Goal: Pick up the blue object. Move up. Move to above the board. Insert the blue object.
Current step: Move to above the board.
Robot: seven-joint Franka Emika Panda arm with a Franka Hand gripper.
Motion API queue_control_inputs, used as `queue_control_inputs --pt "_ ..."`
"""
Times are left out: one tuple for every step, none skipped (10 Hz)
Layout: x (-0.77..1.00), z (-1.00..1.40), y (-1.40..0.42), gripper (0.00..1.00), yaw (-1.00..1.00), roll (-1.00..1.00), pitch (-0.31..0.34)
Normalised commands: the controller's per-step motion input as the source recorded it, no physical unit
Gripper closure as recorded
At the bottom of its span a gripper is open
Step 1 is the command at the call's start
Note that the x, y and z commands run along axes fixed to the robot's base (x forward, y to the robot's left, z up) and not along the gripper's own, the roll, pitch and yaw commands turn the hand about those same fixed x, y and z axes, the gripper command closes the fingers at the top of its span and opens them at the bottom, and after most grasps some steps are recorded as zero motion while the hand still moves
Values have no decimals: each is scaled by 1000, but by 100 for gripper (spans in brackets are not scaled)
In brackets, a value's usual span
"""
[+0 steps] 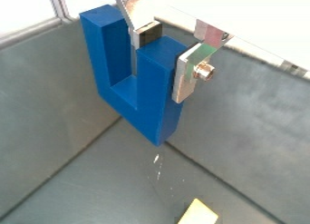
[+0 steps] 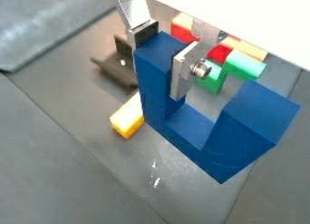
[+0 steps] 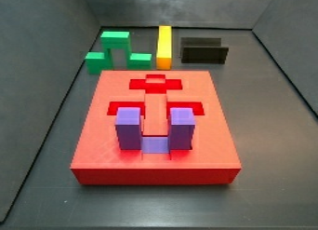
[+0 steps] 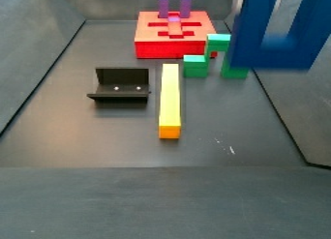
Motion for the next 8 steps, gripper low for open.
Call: queue_control_inputs --pt "40 674 12 100 -6 -10 82" --pt "27 340 0 100 1 -1 70" --pt "19 244 1 100 2 0 54" --pt "3 170 0 100 0 2 38" --pt "196 141 -1400 100 273 -109 101" --pt "198 131 -1400 100 247 -64 99" --pt "194 131 -1400 100 177 -24 68" --pt "193 134 -1400 100 100 -55 23"
